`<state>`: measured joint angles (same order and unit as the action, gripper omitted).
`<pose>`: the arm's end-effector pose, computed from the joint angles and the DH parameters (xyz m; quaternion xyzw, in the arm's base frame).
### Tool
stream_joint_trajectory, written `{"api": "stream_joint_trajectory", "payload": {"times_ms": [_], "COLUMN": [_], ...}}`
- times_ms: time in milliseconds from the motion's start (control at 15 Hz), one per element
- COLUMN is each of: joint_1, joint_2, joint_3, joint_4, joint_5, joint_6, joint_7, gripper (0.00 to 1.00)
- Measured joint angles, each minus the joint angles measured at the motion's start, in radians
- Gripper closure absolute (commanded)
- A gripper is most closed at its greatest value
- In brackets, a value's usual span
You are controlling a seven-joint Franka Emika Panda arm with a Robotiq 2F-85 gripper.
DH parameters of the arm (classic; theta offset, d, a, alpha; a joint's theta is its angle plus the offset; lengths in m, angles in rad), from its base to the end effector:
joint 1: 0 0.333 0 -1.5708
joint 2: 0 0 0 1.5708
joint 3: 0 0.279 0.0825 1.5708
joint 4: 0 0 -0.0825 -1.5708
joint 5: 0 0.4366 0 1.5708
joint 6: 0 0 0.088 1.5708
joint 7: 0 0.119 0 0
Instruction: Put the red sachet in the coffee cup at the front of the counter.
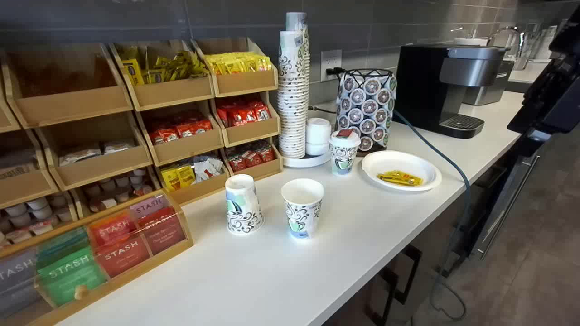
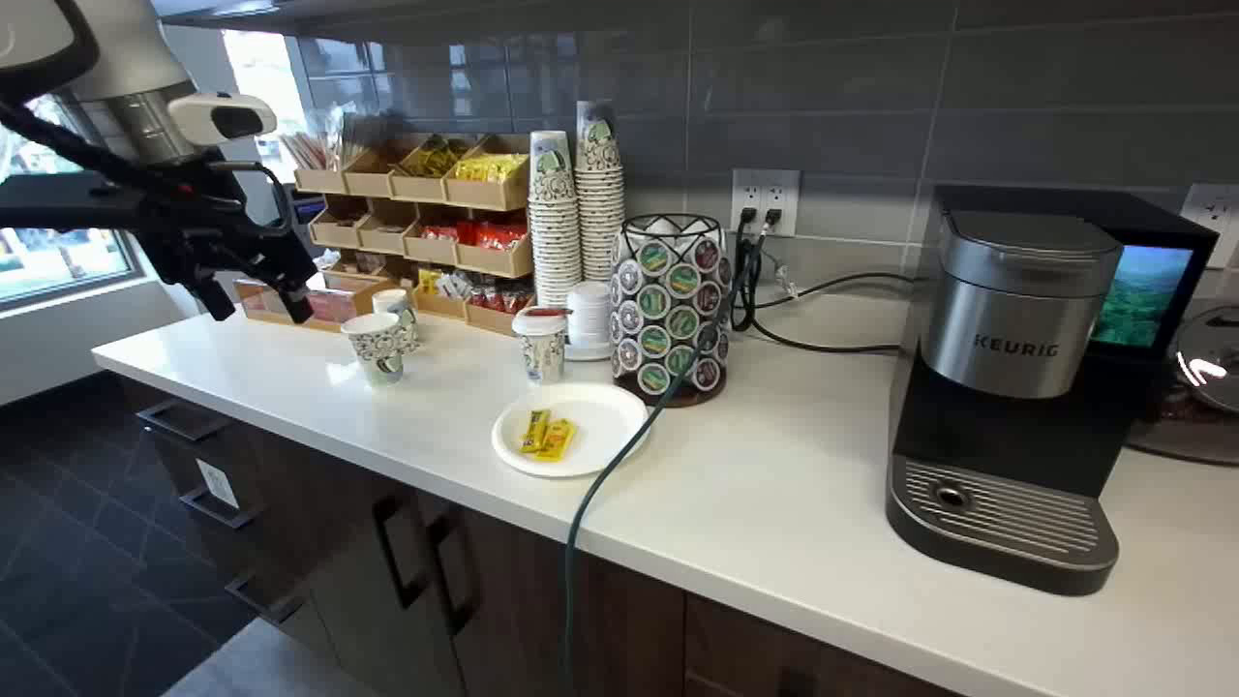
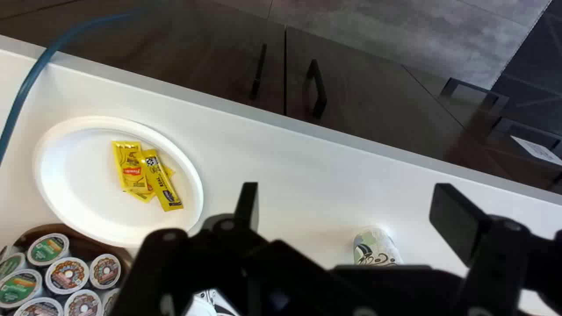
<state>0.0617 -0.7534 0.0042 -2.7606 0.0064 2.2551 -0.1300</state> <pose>0.4135 0.0272 0.3894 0.9878 0.0950 0.1236 0.0027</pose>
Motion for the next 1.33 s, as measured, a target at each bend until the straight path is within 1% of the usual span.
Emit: {"api": "stream_joint_trajectory", "payload": {"times_ms": [200, 667, 867, 1067, 1200, 1333], "joint_1": [0.0, 0.0, 0.0, -0.004, -0.009, -0.008], "joint_2": [0.006, 0.009, 0.021, 0.099, 0.196, 0.313], "joint_3": [0.0, 0.0, -0.008, -0.056, -0.093, -0.132], "joint_4": [-0.019, -0.02, 0.003, 0.077, 0.15, 0.231], "joint_5": [0.0, 0.0, 0.014, 0.068, 0.111, 0.178], "joint_6": [-0.001, -0.001, 0.002, 0.049, 0.104, 0.175], "joint_7": [0.0, 0.0, 0.006, 0.022, 0.034, 0.03], "gripper": [0.0, 0.0, 0.0, 0.0, 0.0, 0.0]}}
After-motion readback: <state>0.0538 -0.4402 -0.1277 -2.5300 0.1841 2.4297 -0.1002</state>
